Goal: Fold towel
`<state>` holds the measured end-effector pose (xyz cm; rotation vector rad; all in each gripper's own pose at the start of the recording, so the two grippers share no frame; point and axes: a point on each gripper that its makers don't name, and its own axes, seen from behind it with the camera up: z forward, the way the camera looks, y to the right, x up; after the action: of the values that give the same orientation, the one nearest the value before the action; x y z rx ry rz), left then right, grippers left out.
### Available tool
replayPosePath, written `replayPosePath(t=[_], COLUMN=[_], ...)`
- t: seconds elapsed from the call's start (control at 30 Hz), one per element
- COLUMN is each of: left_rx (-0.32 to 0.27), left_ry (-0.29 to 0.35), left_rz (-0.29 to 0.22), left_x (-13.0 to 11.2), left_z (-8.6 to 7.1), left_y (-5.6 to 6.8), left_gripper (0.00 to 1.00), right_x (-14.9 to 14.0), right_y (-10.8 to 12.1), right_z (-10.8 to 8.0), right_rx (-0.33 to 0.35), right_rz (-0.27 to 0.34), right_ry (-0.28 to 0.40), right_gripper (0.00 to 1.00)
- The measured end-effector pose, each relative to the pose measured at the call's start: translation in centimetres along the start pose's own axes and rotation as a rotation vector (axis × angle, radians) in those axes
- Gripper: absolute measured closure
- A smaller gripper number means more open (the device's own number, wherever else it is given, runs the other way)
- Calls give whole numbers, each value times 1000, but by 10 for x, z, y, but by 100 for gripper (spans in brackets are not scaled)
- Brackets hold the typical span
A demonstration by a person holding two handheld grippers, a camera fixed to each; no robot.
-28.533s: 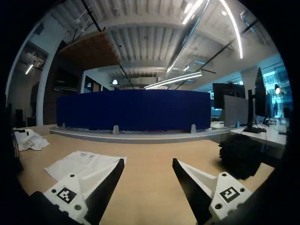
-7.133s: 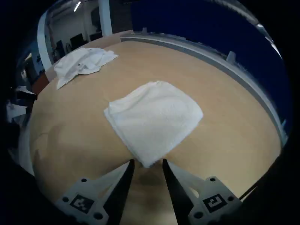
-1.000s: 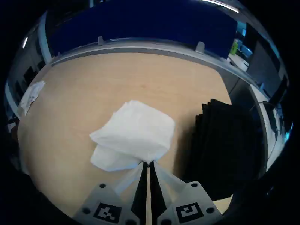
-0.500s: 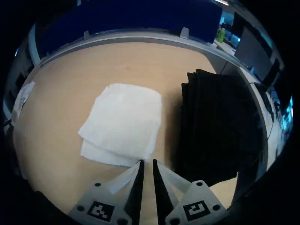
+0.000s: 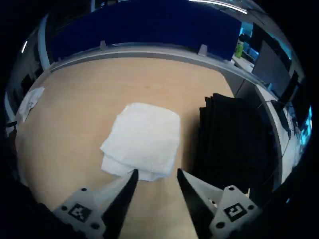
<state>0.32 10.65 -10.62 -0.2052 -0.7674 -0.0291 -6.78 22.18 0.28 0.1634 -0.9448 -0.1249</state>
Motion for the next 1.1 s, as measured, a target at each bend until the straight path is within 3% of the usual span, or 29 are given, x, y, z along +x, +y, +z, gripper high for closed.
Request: replayPosePath(t=[0.03, 0.4, 0.9, 1.1], left_rx=[0, -2, 8, 11], left_ry=[0, 1, -9, -9], left_rz=[0, 8, 21, 25], left_x=[1, 3, -3, -2], left_z=[0, -2, 0, 0], left_y=[0, 1, -9, -11], left_gripper=[8, 8, 8, 8], right_x=[4, 21, -19, -23], right_y=[-4, -36, -35, -36], right_z=[0, 18, 48, 52], right_rx=[5, 20, -26, -29], right_rz=[-2, -17, 45, 74], right_ry=[9, 47, 16, 58], right_gripper=[0, 0, 0, 0])
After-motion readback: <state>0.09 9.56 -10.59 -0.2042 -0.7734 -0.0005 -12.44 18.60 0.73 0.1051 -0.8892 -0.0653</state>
